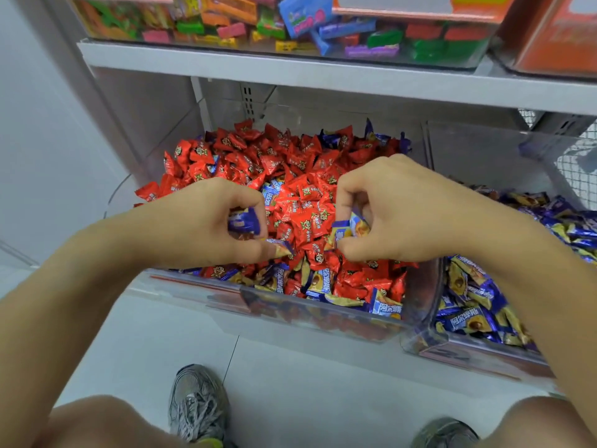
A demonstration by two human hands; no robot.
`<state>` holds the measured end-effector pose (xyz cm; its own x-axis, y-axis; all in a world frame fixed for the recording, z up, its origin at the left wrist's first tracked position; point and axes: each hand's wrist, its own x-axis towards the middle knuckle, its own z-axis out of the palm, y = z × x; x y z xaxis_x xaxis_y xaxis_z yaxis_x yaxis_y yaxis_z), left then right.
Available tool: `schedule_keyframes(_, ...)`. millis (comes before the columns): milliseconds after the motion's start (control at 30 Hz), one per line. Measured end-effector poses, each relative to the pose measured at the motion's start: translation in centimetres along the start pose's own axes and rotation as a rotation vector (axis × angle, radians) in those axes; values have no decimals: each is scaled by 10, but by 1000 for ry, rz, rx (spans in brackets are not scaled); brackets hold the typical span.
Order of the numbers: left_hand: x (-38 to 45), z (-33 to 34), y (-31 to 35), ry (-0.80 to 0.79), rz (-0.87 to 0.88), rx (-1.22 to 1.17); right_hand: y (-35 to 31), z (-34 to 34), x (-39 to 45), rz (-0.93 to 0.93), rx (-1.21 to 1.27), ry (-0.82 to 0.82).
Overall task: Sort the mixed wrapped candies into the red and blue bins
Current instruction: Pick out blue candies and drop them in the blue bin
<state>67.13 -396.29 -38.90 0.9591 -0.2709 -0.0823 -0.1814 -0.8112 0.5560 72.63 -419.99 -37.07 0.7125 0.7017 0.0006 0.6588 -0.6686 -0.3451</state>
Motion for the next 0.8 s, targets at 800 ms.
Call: schedule_keyframes(800, -9, 5, -13, -96, -80, -49, -2, 47, 22, -113, -278, -287)
